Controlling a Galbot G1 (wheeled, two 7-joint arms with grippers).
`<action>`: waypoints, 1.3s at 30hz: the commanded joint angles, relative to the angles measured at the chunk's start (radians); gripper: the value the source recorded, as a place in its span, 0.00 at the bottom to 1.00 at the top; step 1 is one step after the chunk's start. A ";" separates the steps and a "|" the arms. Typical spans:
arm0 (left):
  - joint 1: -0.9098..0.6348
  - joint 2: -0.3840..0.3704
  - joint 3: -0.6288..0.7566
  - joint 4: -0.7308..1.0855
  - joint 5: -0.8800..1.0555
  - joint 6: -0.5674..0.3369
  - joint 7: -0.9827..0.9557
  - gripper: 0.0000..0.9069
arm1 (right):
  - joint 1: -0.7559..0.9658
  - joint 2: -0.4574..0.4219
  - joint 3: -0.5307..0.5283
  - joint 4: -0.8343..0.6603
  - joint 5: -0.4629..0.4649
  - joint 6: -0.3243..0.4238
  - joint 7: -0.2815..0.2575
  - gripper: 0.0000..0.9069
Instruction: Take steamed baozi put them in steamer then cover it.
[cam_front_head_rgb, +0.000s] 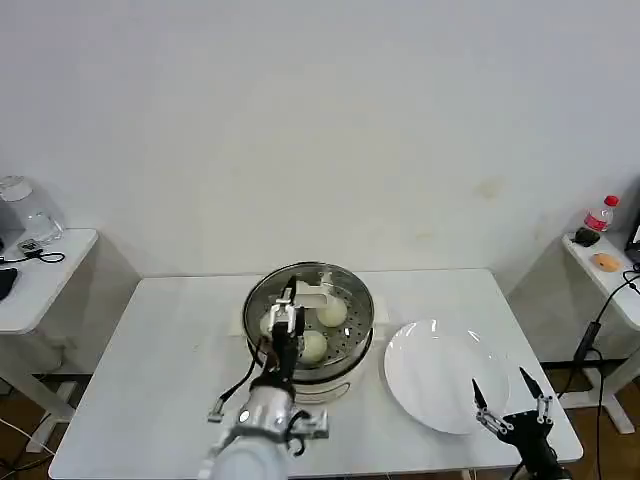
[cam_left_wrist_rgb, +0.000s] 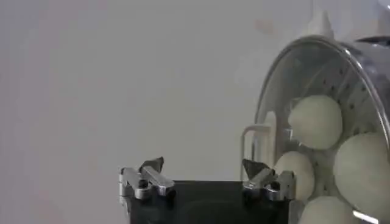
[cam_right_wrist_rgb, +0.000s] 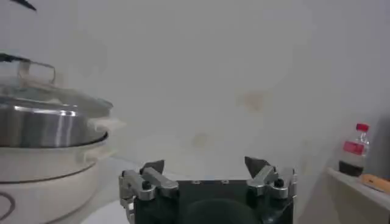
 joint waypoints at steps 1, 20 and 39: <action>0.345 0.179 -0.394 -0.150 -1.291 -0.215 -0.361 1.00 | -0.015 -0.021 -0.019 -0.001 0.006 -0.027 0.004 1.00; 0.590 0.121 -0.540 -0.077 -1.781 -0.309 -0.485 1.00 | -0.143 -0.203 -0.099 0.157 0.126 -0.297 0.119 1.00; 0.614 0.090 -0.502 -0.040 -1.711 -0.323 -0.477 1.00 | -0.117 -0.181 -0.176 0.194 0.136 -0.292 0.146 1.00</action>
